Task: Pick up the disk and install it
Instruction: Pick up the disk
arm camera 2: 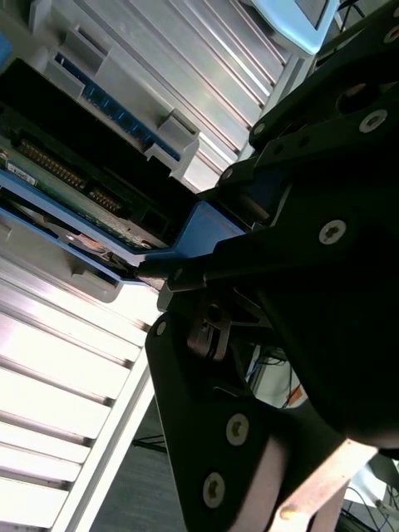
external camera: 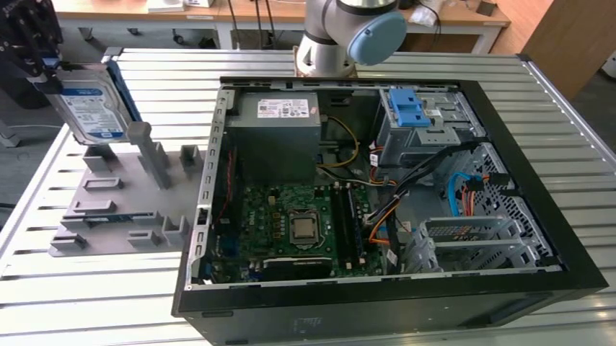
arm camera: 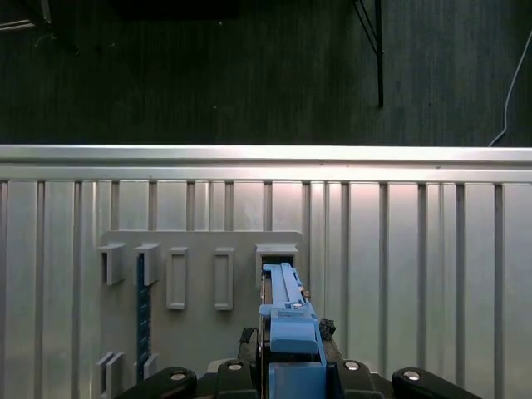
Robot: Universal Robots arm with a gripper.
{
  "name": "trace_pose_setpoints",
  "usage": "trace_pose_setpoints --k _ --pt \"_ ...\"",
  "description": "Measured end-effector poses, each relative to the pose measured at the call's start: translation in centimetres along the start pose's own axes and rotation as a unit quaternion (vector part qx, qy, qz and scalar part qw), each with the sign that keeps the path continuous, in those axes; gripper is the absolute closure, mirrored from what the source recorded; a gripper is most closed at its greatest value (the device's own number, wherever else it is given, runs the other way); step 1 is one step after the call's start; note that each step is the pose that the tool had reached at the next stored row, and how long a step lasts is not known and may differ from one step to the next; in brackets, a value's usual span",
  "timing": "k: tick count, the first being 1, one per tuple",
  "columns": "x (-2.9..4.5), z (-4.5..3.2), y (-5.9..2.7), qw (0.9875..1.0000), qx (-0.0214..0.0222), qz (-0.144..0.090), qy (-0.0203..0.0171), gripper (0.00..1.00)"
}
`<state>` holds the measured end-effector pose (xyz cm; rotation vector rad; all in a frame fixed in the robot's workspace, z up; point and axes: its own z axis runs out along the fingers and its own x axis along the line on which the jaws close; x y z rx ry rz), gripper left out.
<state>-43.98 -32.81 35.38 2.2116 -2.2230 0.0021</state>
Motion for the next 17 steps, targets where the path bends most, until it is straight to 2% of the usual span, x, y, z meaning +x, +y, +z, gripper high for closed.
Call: trace_pose_setpoints --k 17 --pt "0.01 -1.66 0.01 1.0 0.0 0.0 -0.0001 0.64"
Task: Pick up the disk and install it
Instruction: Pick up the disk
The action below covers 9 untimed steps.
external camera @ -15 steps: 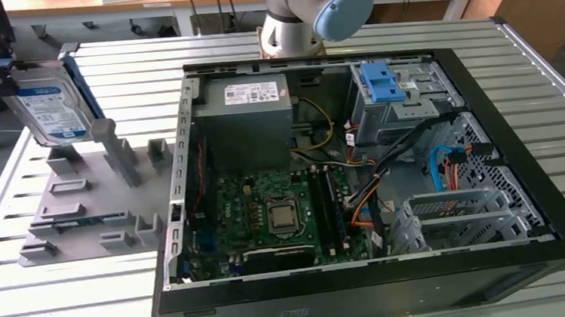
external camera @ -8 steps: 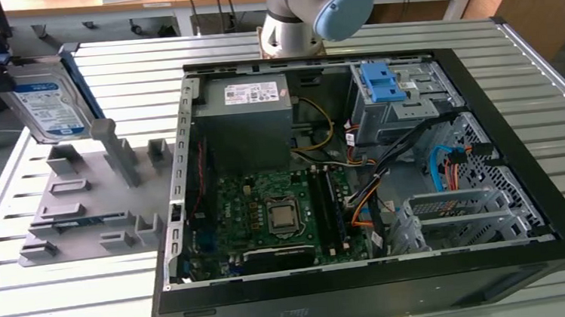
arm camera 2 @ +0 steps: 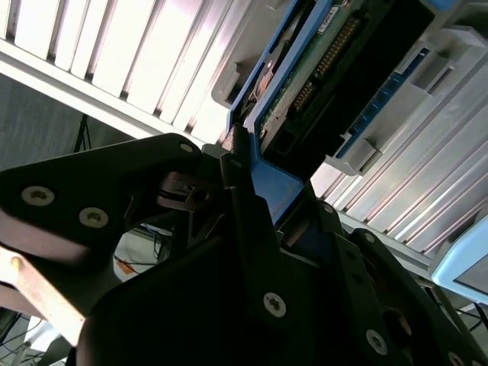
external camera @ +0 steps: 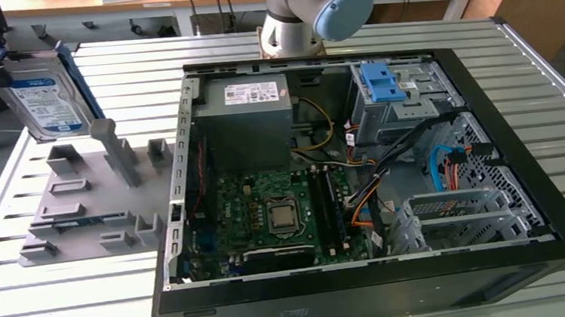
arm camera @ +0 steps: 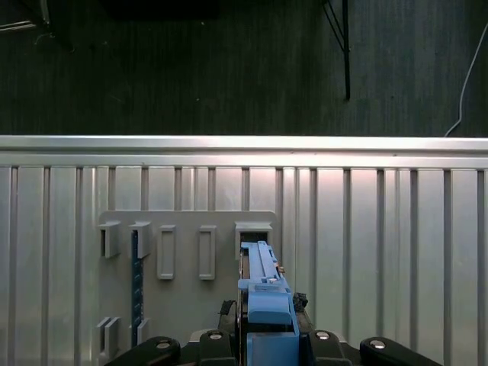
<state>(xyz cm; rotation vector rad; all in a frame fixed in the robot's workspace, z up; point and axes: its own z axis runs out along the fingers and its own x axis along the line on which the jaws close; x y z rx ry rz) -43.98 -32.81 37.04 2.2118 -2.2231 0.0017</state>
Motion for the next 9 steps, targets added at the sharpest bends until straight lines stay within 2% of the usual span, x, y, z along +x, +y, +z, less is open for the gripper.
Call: trace_pose_setpoints --k 9 --pt "0.0 -0.8 0.0 1.0 0.0 0.0 0.0 0.64"
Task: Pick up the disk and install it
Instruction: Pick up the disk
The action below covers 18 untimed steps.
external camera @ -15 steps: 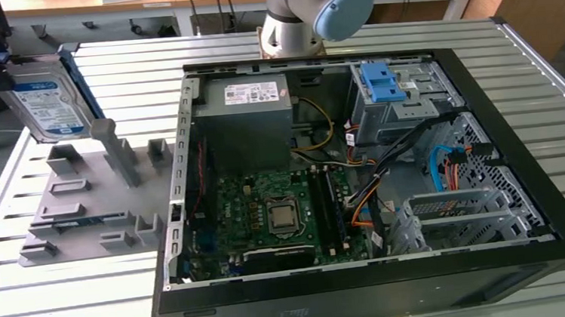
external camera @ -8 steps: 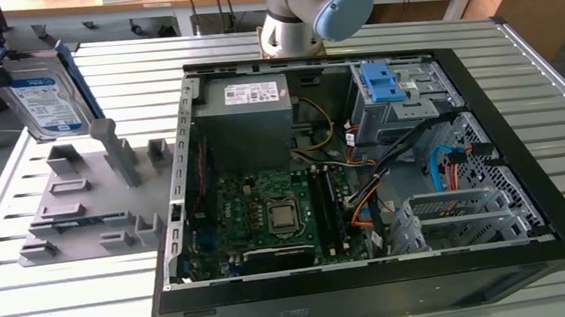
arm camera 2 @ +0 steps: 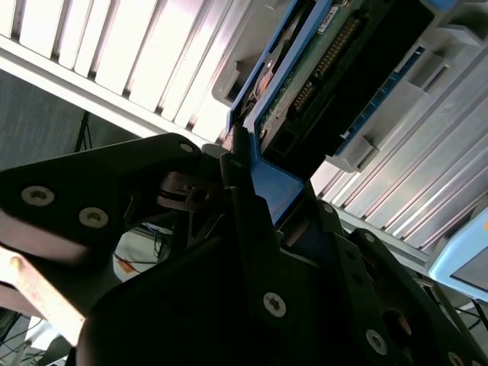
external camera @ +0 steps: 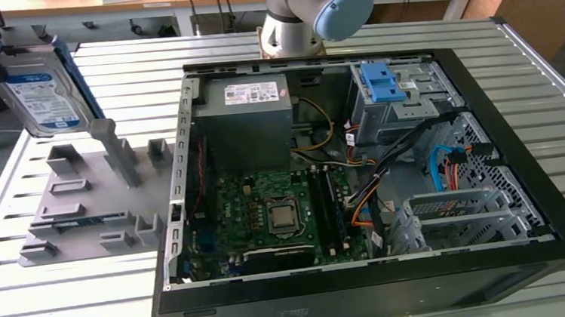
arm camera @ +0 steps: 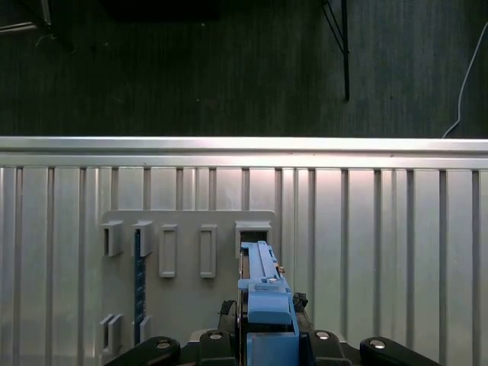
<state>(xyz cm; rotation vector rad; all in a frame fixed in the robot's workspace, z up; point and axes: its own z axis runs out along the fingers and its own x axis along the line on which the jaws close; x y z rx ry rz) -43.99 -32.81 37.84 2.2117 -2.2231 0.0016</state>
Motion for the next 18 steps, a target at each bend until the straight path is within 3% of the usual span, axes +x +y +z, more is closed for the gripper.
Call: trace_pose_setpoints --k 18 --pt "0.01 -1.71 0.01 1.0 0.0 0.0 -0.0001 0.64"
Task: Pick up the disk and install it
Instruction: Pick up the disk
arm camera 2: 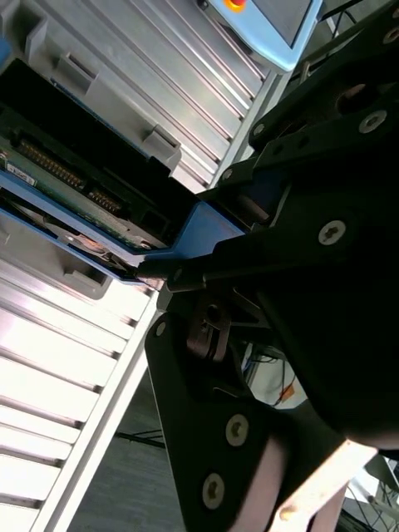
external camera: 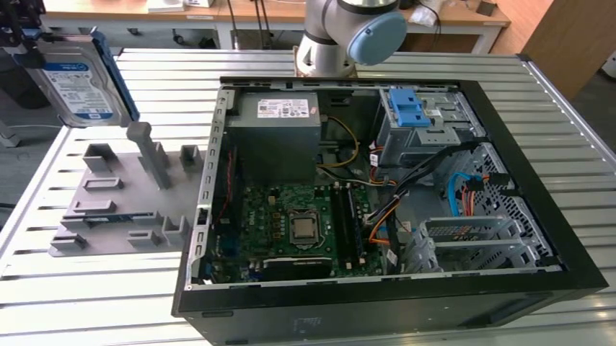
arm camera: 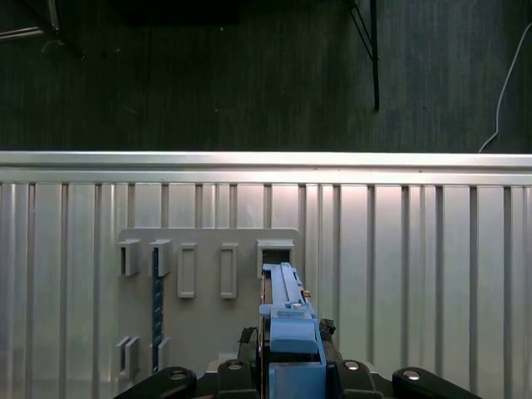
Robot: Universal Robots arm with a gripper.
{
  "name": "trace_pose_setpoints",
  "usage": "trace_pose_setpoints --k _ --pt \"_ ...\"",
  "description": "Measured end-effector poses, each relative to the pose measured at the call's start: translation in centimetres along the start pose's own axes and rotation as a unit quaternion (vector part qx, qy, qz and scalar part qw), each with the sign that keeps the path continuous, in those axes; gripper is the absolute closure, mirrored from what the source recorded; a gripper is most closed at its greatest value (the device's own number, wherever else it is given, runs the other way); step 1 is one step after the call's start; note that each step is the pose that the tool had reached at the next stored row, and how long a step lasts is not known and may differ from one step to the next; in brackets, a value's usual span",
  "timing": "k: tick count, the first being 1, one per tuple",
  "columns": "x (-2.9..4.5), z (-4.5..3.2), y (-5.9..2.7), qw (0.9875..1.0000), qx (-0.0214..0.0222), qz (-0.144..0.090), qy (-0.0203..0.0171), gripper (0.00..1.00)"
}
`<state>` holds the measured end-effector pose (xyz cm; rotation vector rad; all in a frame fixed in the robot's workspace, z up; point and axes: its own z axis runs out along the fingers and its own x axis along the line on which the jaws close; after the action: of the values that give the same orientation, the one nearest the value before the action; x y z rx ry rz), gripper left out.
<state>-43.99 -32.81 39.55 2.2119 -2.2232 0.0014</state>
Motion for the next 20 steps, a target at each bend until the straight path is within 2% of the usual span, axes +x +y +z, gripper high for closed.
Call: trace_pose_setpoints --k 20 --pt "0.01 -1.88 0.01 1.0 0.0 0.0 -0.0002 0.64"
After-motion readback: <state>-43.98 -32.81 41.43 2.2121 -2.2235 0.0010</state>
